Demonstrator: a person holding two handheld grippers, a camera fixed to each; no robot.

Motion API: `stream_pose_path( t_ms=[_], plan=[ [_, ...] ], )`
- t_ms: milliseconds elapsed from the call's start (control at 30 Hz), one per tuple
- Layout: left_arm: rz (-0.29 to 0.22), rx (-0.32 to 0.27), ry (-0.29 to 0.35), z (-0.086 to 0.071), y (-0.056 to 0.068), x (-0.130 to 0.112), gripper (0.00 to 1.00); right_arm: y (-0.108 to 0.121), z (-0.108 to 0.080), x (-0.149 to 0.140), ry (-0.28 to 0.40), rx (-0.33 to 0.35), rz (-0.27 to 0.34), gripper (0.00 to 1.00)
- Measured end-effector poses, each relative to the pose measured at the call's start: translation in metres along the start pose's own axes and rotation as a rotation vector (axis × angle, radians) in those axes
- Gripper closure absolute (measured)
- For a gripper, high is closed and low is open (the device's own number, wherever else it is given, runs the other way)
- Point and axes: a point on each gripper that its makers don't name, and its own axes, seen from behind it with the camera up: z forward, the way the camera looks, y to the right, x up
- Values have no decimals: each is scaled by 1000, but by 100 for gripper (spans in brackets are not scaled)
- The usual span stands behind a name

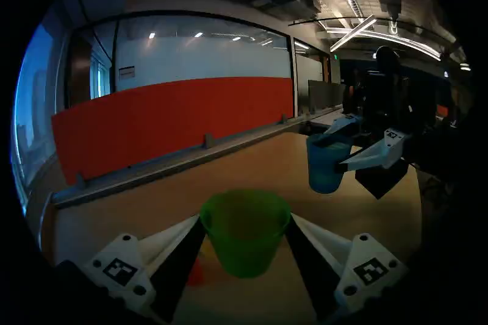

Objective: Pour water

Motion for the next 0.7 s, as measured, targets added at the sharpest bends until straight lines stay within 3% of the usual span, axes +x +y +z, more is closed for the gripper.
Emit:
stream_pose_path(
  t_ms=[700],
  plan=[
    [20, -45, -166, 15, 11, -54, 13, 7, 5, -51, -173, 10, -11, 10]
  ],
)
